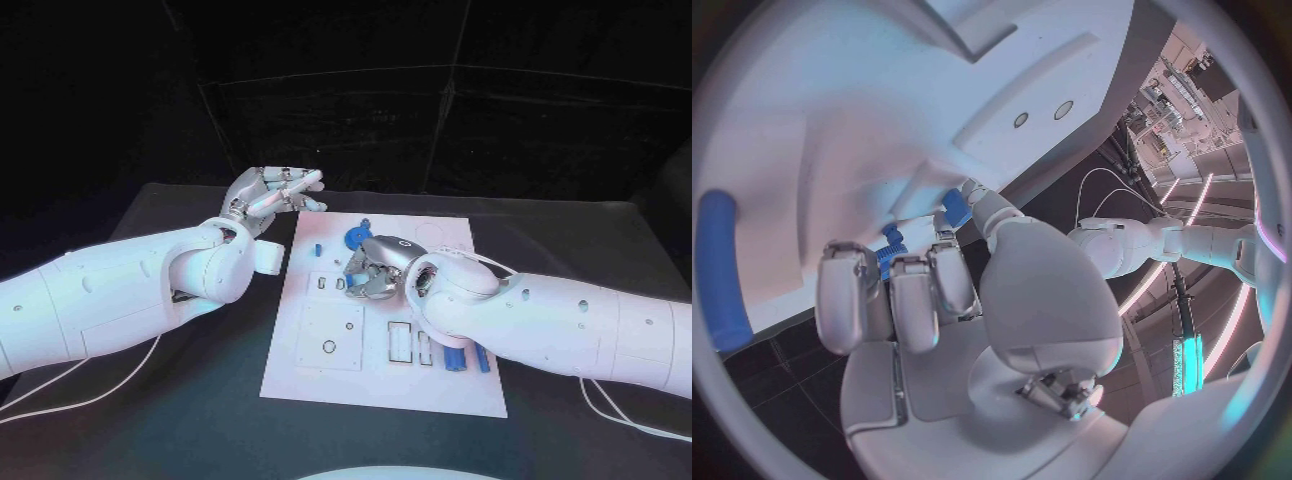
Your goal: Assemble the parts on the task board
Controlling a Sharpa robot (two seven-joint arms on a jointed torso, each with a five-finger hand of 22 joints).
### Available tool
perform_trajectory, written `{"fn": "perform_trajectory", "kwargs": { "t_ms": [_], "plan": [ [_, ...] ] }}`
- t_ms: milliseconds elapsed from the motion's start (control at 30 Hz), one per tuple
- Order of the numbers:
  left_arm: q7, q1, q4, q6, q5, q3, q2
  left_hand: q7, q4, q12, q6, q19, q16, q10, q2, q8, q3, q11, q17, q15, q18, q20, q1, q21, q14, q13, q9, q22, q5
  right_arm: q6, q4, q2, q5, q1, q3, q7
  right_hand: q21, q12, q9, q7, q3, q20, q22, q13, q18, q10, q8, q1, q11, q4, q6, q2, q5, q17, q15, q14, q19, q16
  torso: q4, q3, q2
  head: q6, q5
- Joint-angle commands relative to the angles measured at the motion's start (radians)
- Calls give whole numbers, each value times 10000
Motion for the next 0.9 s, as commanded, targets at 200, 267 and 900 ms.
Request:
{"fn": "perform_trajectory", "kwargs": {
  "t_ms": [200, 267, 900],
  "plan": [
    [54, 18, -1, 181, -50, 9, 10, 86, -1, -59, -3, 51, -42, 36, 13, -51, -80, 55, 25, 36, 33, 10, -89, -28, -6, -12, -11, 4, -15, -354, -4, -19, -13, -33, -40, -137, -81, -73, 1, 71, -451, 59, 405, 491, 41, -116, -40, -55, 92, 127, -403, -94, -303, 1132, 98, 724, -43, -34, 5, 2, 0, 4, -22],
    [51, 18, -3, 188, -50, 9, 11, 82, 1, -69, 7, 69, -33, 47, 23, -56, -81, 52, 55, 30, 37, 8, -92, -23, 18, -9, -8, 8, -14, -461, 6, -28, -13, -33, -40, -69, -83, -75, 5, 94, -602, 79, 406, 486, 42, -128, -31, -52, 116, 181, -500, -113, -402, 1143, 118, 726, -42, -30, 4, -1, 1, 2, -24],
    [-2116, 36, -91, 1256, -1506, 10, -84, -374, 858, 823, 326, 1527, 3811, 1683, 94, 27, -693, -500, 3411, -583, 38, -580, -1355, 1224, 1568, 715, 156, 803, -21, -1429, 1184, -1809, 1633, 159, 39, 3815, -479, -238, 35, 160, -1336, 150, -393, 326, 223, -337, 45, 396, 183, 299, -742, 25, -146, 597, 183, 580, -655, -307, -4, 8, -43, 96, -35]
  ]
}}
